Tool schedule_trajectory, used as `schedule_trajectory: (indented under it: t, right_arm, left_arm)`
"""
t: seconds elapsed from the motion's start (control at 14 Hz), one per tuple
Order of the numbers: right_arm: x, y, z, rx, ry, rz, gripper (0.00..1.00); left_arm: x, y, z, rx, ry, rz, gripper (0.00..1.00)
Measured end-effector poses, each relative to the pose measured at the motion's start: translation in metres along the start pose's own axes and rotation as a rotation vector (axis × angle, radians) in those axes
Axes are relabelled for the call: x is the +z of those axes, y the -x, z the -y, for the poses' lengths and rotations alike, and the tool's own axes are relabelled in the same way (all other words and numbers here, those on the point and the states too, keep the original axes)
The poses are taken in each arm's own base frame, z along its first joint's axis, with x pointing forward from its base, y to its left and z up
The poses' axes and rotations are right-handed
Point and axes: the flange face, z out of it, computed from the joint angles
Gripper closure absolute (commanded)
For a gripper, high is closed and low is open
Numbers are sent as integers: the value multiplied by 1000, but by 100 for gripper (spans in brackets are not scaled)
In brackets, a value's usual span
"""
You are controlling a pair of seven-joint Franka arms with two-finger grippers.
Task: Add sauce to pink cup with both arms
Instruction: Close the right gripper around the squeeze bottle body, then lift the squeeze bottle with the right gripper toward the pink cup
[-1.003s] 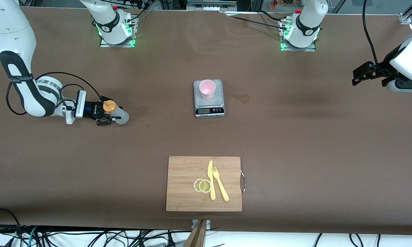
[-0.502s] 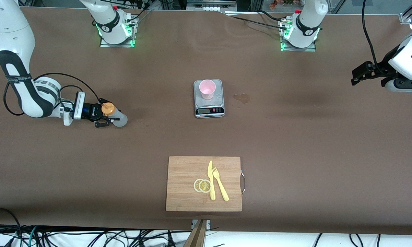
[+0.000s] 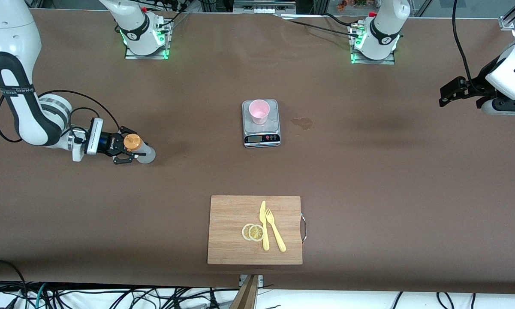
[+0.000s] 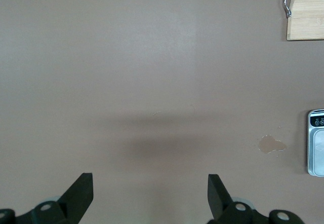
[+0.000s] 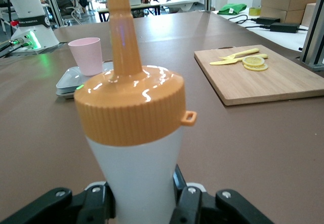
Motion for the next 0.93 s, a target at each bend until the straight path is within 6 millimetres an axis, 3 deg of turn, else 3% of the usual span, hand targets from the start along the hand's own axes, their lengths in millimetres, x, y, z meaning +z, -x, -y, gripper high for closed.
schedule_trajectory:
  t: [0.5, 0.93]
  right_arm:
    - [46, -80, -14, 20, 38, 162, 61]
    - [101, -134, -7, 23, 62, 265, 61]
  left_arm:
    - [0, 0, 0, 0, 0, 0, 0]
    - [0, 0, 0, 0, 0, 0, 0]
